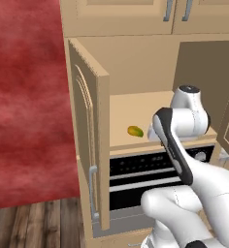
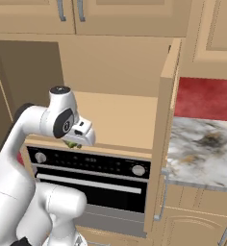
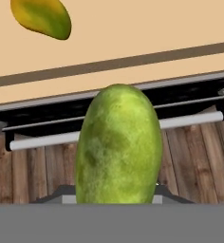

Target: Pick the mangos from the cabinet and place them in one bowl. Pick the kiwi from the sink and place it in the other bowl.

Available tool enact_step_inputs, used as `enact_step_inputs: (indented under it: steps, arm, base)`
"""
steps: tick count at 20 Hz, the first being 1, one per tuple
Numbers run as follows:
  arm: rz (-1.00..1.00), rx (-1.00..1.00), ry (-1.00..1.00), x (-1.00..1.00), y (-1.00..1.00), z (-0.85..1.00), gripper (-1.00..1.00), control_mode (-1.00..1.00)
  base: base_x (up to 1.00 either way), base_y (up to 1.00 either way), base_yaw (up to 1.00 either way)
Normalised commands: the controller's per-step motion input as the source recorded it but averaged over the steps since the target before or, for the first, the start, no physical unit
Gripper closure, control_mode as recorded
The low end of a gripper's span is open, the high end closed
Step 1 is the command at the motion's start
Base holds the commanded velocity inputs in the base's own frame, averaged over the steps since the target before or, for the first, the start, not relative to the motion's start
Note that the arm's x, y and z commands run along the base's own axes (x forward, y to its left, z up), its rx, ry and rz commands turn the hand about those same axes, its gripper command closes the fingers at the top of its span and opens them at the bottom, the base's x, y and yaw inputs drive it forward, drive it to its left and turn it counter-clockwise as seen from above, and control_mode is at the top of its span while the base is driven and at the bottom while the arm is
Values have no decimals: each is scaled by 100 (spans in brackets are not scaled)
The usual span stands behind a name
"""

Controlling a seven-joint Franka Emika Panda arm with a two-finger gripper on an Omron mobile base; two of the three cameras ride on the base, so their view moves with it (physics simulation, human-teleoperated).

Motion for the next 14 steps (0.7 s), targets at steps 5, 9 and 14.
enact_step_inputs:
  steps: [5, 9, 14]
  arm:
    - [0, -2, -18, -31, 2, -1, 100, -100]
    - [0, 0, -5, -13, 1, 0, 100, -100]
    - [0, 0, 0, 0, 0, 0, 100, -100]
  base:
    - [0, 0, 0]
    - [0, 0, 0]
    - [0, 0, 0]
